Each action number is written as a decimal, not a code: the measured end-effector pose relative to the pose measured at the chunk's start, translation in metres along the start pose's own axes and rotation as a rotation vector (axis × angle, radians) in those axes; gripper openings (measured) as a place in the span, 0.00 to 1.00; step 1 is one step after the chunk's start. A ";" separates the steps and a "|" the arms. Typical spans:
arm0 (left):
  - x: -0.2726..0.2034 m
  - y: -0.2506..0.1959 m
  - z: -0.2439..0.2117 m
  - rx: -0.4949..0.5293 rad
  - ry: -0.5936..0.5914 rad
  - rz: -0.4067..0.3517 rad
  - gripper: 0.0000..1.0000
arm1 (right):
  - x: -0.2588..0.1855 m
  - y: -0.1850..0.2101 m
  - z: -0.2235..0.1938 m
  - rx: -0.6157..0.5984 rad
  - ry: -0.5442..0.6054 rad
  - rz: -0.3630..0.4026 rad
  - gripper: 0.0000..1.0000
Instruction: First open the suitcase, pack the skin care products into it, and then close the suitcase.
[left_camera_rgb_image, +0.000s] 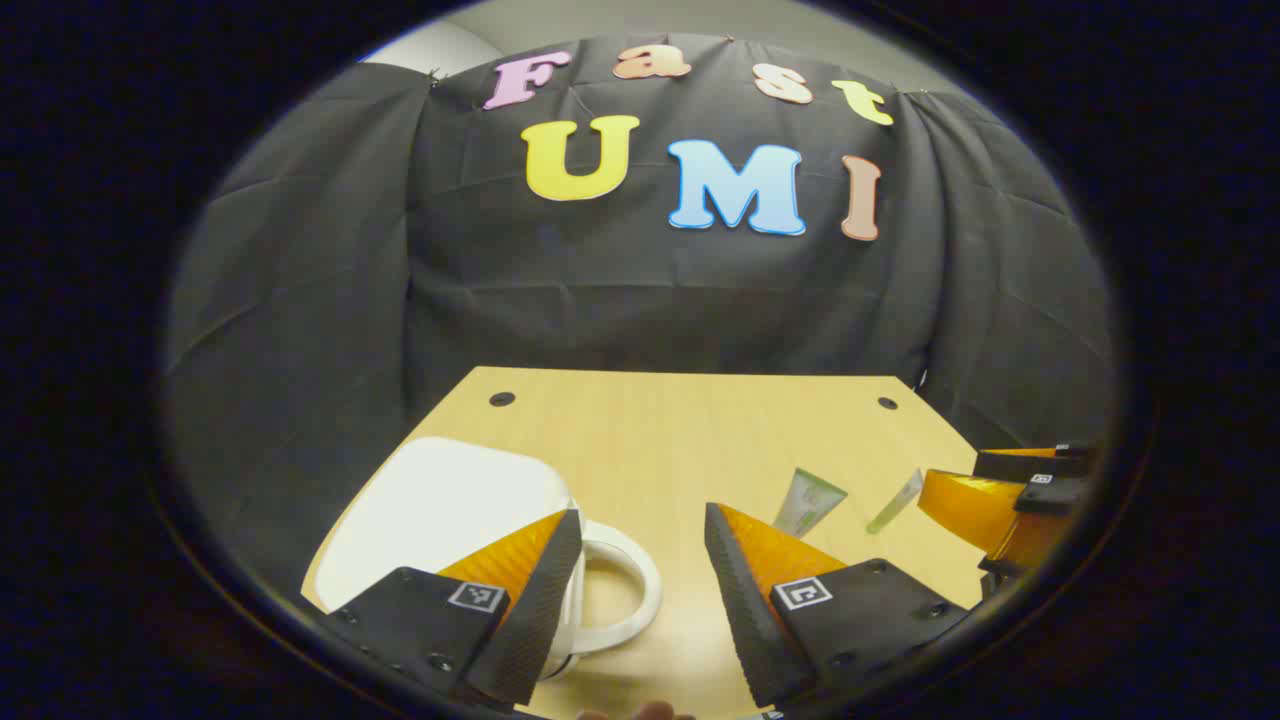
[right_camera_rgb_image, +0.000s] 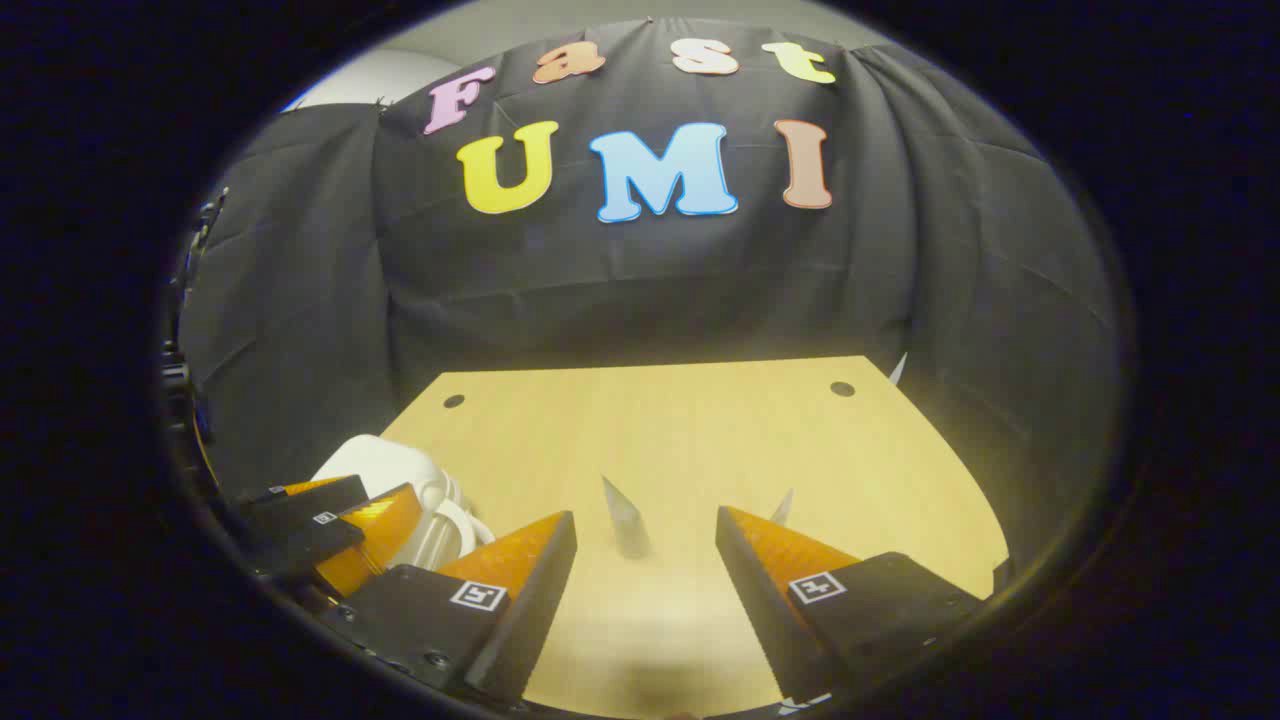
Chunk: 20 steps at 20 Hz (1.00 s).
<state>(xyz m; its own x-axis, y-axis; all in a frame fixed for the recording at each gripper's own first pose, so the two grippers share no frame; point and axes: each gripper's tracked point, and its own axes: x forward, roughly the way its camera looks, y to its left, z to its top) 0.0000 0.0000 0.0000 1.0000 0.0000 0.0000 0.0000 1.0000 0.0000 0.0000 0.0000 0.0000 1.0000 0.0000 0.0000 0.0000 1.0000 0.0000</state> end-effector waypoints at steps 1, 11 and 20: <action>0.000 -0.003 0.003 0.004 -0.009 -0.003 0.82 | -0.002 -0.005 0.002 0.003 -0.008 -0.013 0.86; -0.016 -0.017 0.052 0.014 -0.141 -0.047 0.82 | -0.011 -0.022 0.024 0.041 -0.084 -0.063 0.86; 0.027 -0.023 -0.023 0.069 0.058 -0.031 0.82 | -0.018 -0.033 0.011 0.036 -0.056 -0.079 0.86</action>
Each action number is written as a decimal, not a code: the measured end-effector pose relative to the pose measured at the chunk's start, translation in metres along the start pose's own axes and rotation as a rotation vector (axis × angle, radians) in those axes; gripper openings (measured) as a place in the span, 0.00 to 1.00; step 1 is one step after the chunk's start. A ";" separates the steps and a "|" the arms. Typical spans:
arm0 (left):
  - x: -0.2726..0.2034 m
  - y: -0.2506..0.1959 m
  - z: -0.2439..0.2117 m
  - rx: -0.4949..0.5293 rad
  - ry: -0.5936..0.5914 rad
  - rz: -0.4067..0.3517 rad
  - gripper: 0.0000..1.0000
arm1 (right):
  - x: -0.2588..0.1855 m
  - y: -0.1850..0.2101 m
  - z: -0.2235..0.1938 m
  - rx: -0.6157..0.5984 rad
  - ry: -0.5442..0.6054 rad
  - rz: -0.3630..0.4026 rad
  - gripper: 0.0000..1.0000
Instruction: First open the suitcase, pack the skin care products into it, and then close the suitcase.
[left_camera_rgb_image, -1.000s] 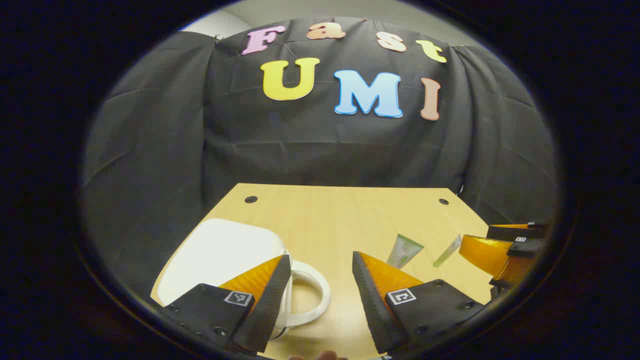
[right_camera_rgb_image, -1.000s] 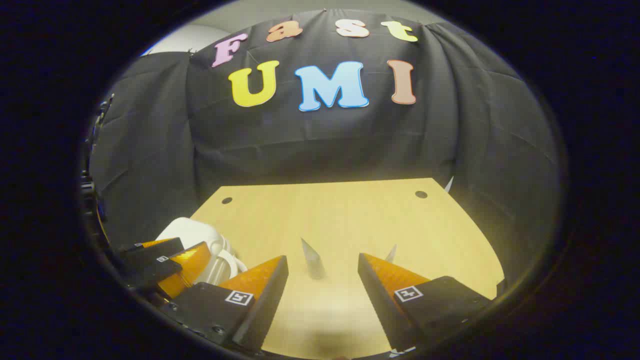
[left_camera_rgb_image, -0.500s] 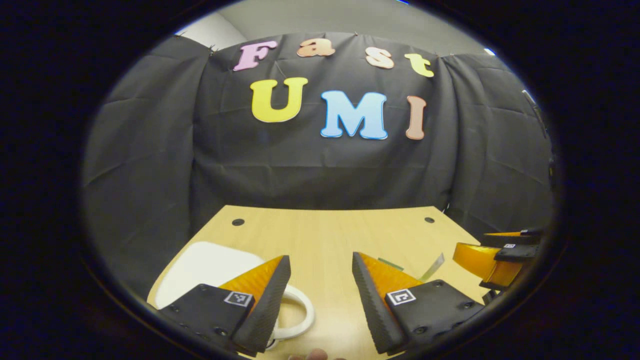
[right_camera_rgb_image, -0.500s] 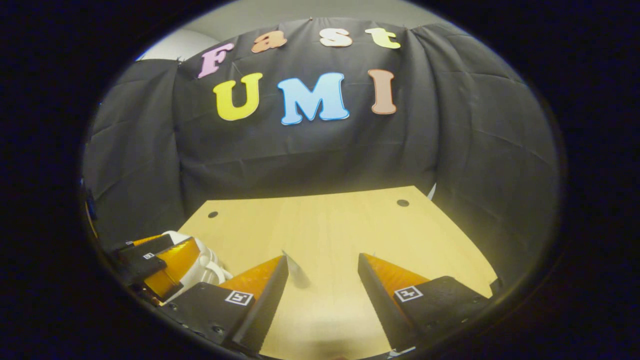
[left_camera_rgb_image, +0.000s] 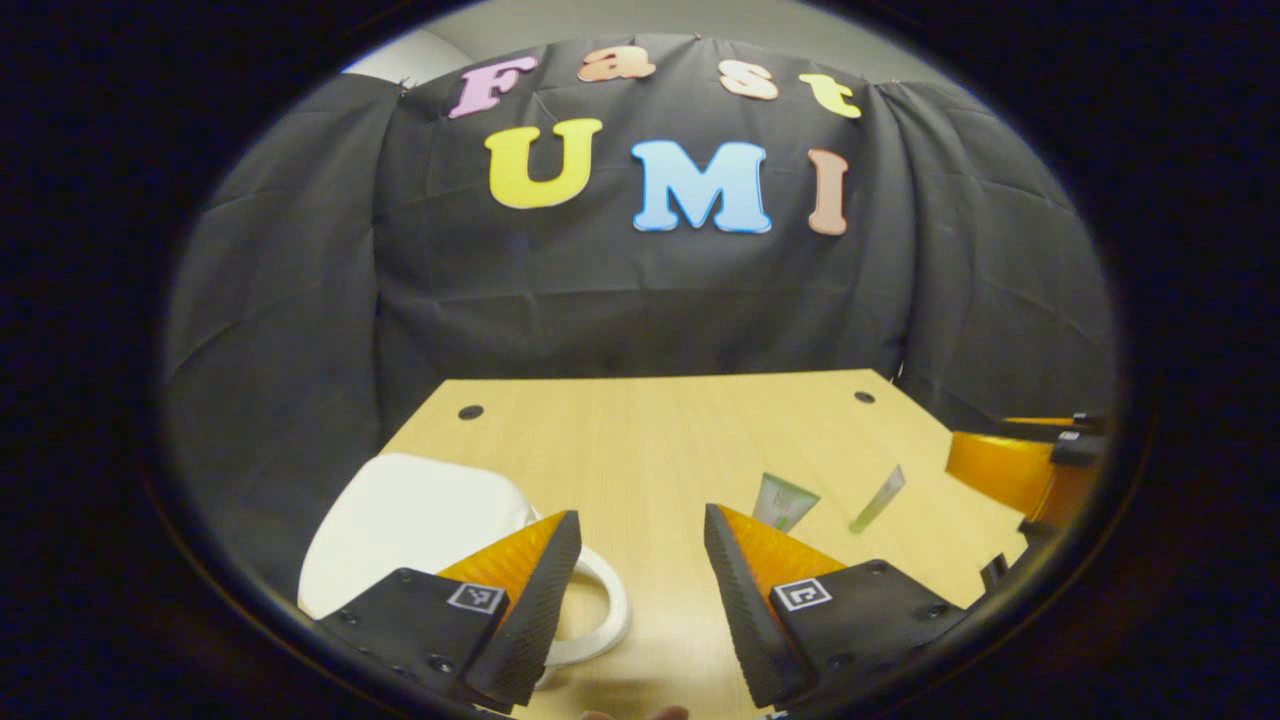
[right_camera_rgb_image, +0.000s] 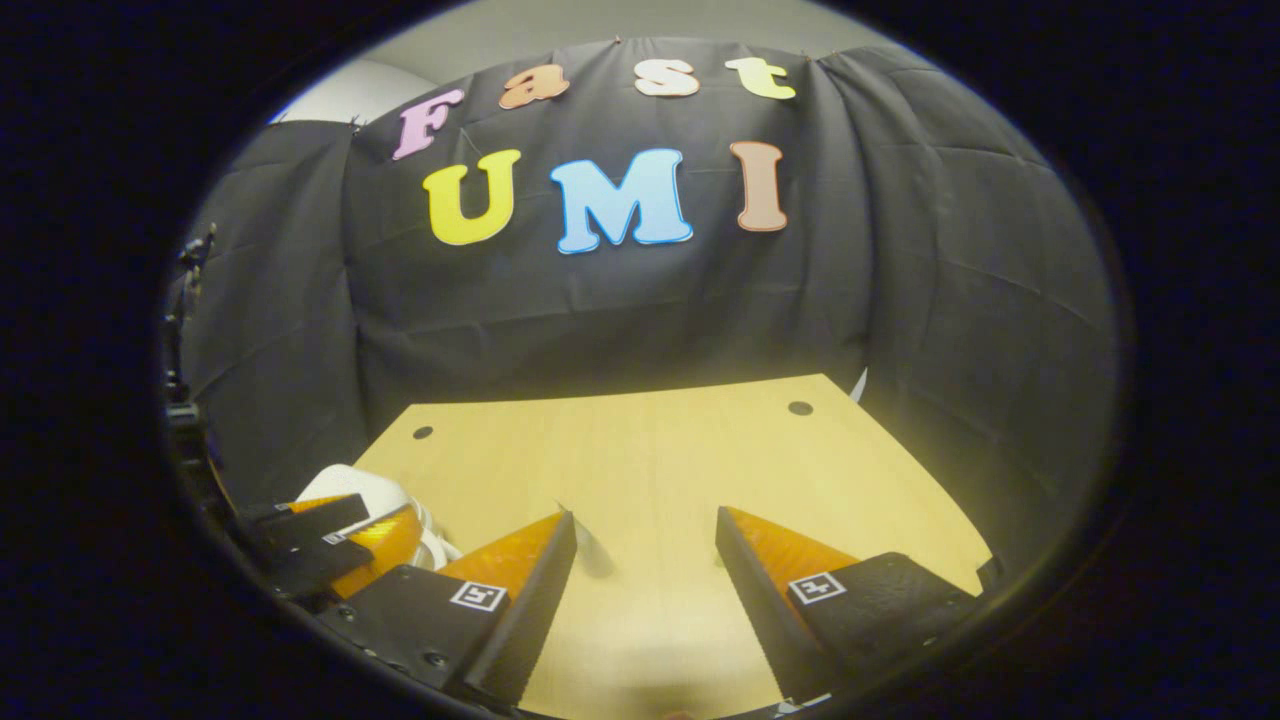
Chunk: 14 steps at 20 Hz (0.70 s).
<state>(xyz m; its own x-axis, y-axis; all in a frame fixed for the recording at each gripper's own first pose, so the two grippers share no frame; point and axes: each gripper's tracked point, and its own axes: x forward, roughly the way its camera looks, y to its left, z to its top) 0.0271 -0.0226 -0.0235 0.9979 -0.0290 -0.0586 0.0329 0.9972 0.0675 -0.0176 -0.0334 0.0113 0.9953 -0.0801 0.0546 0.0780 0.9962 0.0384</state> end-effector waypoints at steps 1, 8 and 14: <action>0.011 0.001 -0.013 0.010 0.038 0.007 0.82 | -0.003 -0.004 -0.003 -0.001 0.008 -0.008 0.86; 0.058 0.030 -0.098 -0.059 0.297 0.111 0.84 | -0.027 -0.051 -0.024 0.019 0.043 -0.123 0.86; 0.084 0.031 -0.150 -0.035 0.526 0.110 0.47 | -0.040 -0.079 -0.039 0.081 0.082 -0.194 0.86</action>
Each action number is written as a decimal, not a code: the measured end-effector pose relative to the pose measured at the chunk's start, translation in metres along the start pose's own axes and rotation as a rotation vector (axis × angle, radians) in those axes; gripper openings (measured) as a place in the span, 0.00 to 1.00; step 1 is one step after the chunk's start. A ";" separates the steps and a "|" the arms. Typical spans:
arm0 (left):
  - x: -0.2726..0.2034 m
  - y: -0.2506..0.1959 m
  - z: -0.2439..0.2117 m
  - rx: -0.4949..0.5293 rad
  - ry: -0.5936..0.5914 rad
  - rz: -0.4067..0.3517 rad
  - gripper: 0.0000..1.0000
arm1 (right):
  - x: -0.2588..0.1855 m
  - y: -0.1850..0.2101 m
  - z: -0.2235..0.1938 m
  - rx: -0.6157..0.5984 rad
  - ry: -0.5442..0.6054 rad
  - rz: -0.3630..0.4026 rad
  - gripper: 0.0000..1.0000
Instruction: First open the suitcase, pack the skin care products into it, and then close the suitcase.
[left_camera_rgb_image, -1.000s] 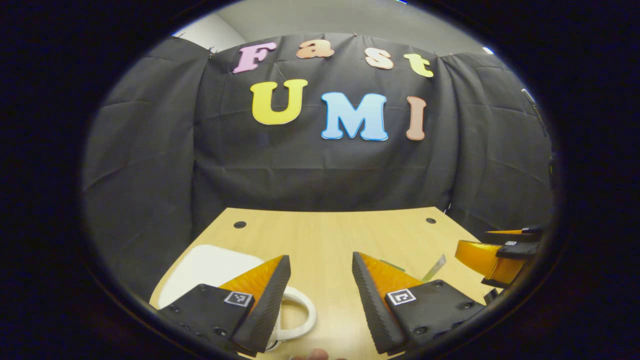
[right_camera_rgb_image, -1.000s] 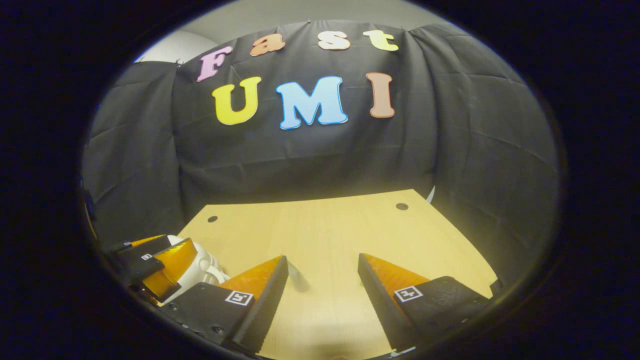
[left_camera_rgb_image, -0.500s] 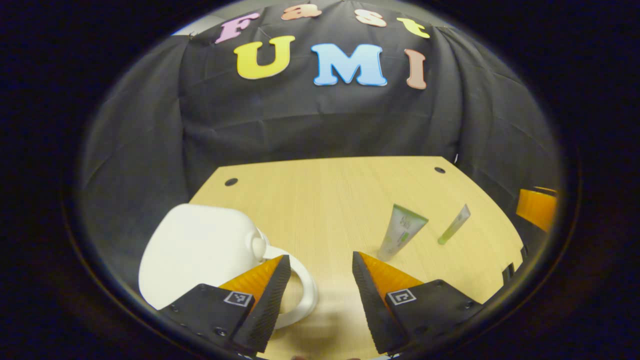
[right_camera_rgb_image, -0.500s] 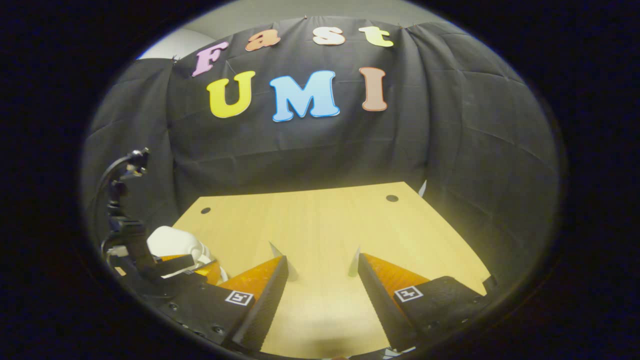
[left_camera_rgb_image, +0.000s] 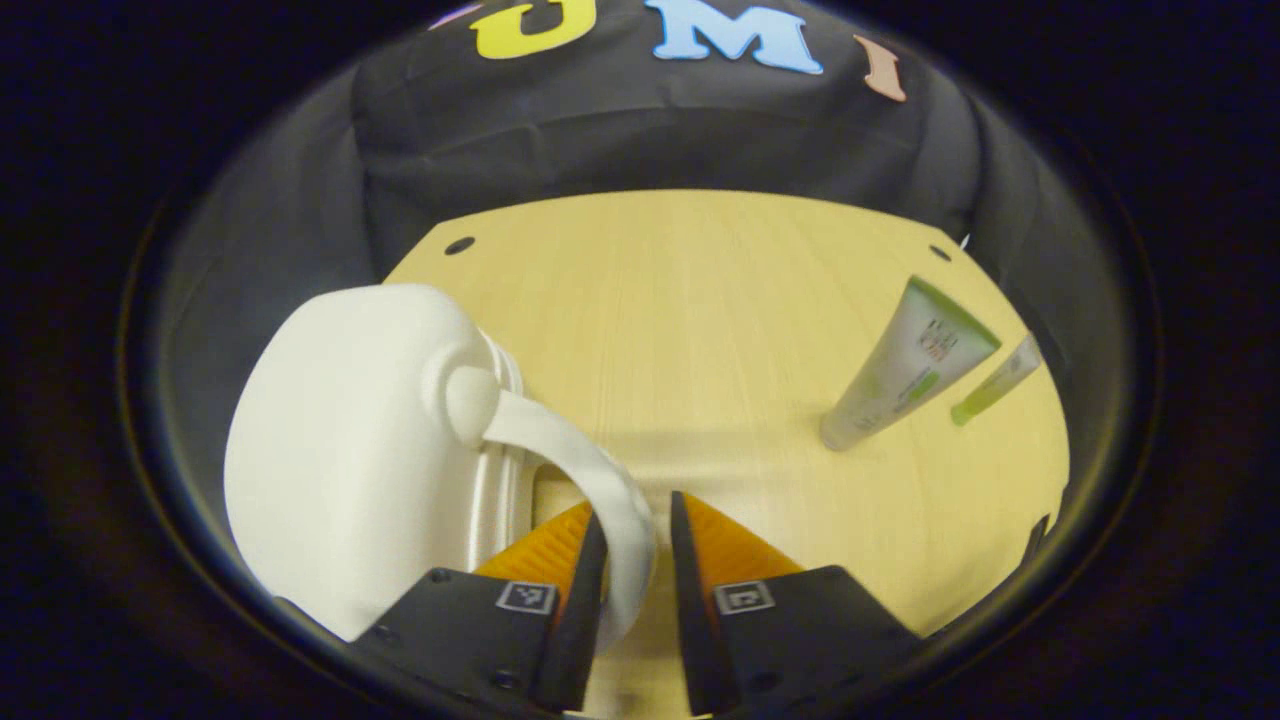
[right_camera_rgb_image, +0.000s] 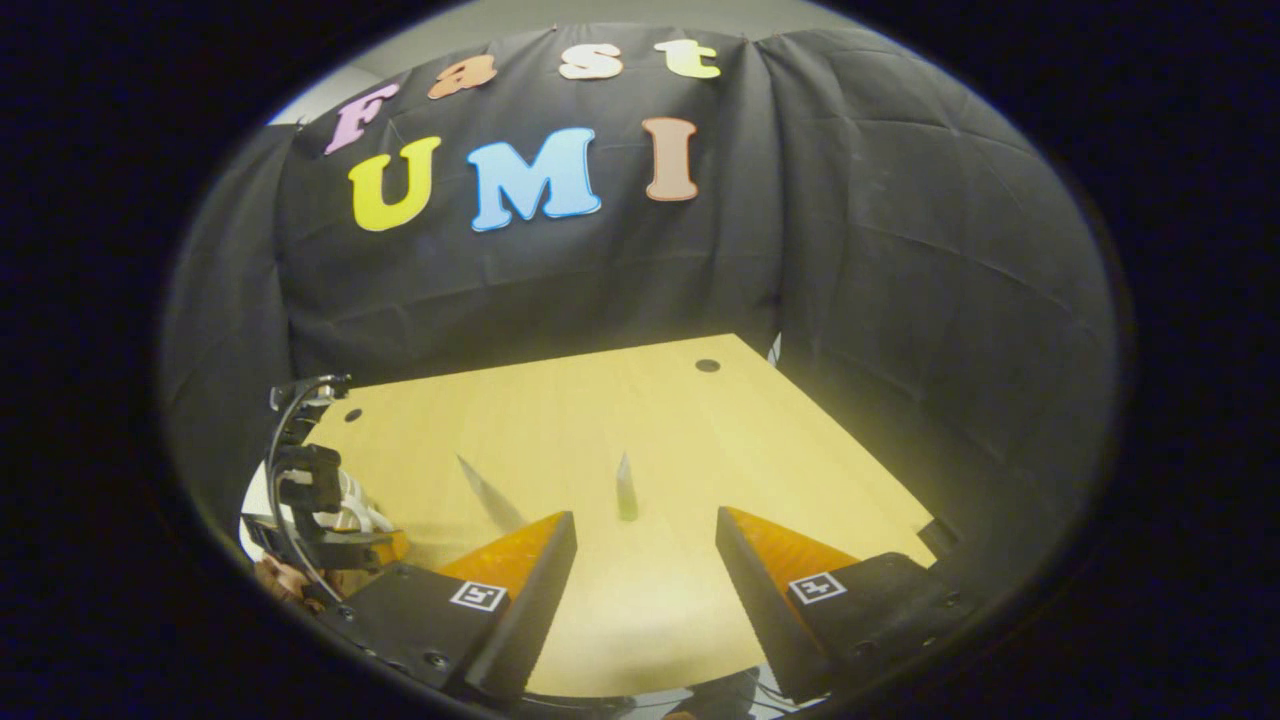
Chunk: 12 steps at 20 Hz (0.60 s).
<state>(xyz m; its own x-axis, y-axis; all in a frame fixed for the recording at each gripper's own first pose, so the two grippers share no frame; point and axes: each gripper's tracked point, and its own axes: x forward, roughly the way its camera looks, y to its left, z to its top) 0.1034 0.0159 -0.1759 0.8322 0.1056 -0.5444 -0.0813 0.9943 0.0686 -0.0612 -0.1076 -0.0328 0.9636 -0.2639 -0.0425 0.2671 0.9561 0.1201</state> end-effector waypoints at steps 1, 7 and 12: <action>0.003 0.000 -0.002 -0.023 0.022 -0.025 0.32 | 0.000 -0.001 0.000 0.000 0.003 -0.003 0.86; -0.030 -0.006 0.030 -0.016 -0.077 -0.066 0.20 | 0.009 0.017 0.003 -0.023 0.008 0.037 0.86; -0.095 0.009 0.055 -0.035 -0.164 -0.098 0.20 | 0.019 0.062 0.010 -0.067 0.002 0.136 0.86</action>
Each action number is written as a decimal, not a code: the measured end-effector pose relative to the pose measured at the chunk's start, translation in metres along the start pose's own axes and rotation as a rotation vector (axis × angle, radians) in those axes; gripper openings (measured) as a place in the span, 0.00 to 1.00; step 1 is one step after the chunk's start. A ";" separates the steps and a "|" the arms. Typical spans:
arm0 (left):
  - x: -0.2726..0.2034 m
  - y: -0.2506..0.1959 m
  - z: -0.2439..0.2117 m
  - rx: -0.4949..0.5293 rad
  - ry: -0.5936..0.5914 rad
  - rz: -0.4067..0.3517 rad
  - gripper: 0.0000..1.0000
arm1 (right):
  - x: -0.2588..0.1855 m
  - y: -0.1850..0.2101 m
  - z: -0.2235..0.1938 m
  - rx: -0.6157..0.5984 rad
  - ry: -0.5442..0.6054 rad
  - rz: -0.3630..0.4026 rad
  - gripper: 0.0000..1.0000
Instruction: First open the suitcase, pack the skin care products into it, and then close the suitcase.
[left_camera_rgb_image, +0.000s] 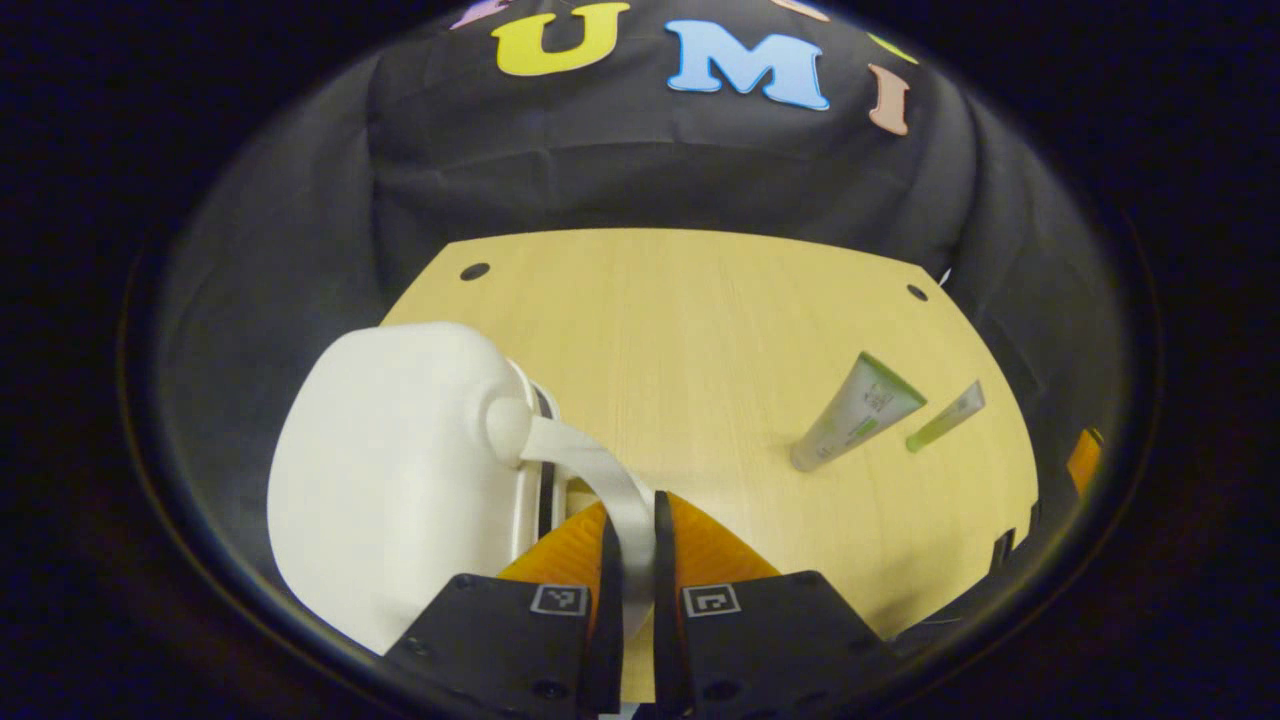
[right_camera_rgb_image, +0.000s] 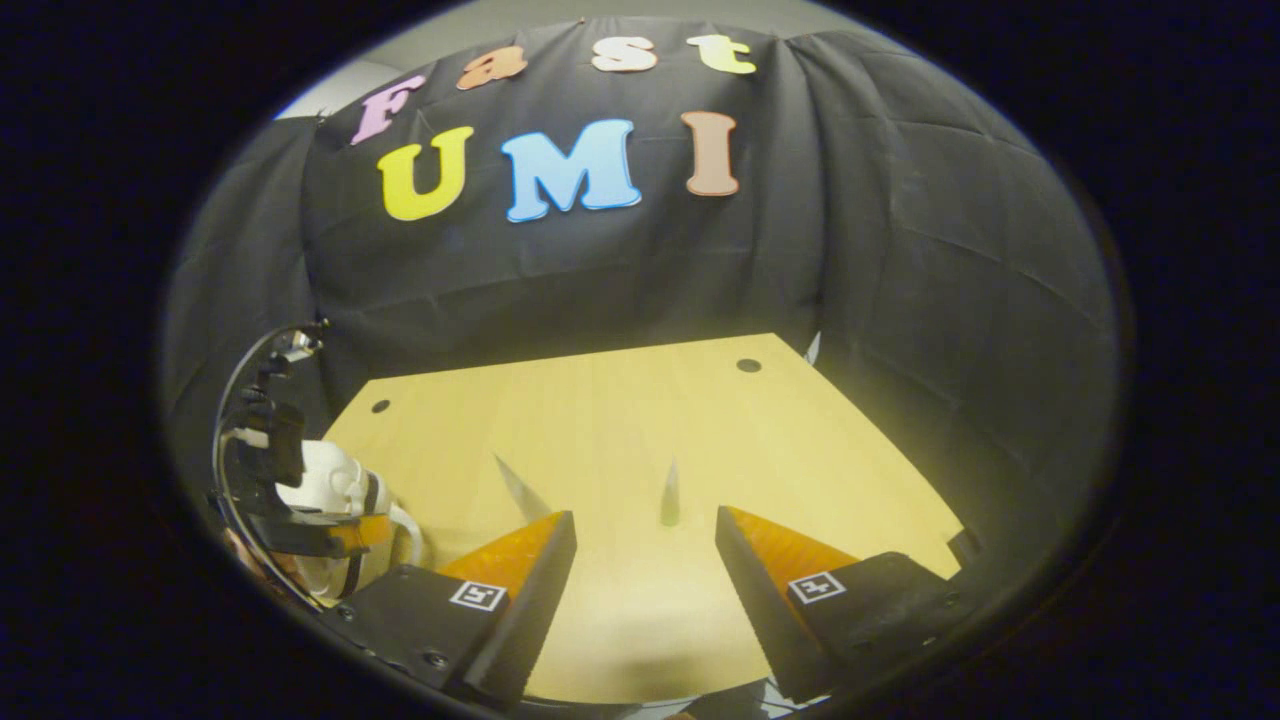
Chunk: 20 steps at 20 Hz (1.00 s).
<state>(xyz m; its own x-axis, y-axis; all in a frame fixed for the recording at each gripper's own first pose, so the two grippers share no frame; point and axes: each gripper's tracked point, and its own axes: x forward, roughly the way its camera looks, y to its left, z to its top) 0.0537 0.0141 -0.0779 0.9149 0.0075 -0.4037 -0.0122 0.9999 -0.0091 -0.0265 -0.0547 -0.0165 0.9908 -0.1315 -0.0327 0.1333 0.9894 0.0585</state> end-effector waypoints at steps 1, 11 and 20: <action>-0.018 0.006 0.013 0.007 -0.032 -0.007 0.20 | 0.003 0.012 0.003 -0.009 0.000 0.023 0.86; -0.163 0.200 0.125 0.185 -0.295 0.185 0.19 | 0.015 0.111 0.007 -0.070 0.002 0.222 0.86; -0.137 0.434 0.116 0.320 -0.203 0.580 0.19 | 0.011 0.090 0.003 -0.077 0.013 0.190 0.86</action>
<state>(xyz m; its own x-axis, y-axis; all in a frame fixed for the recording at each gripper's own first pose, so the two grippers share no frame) -0.0301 0.4482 0.0797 0.8540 0.5136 -0.0824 -0.4315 0.7880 0.4391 -0.0039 0.0325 -0.0089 0.9974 0.0586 -0.0412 -0.0591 0.9982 -0.0118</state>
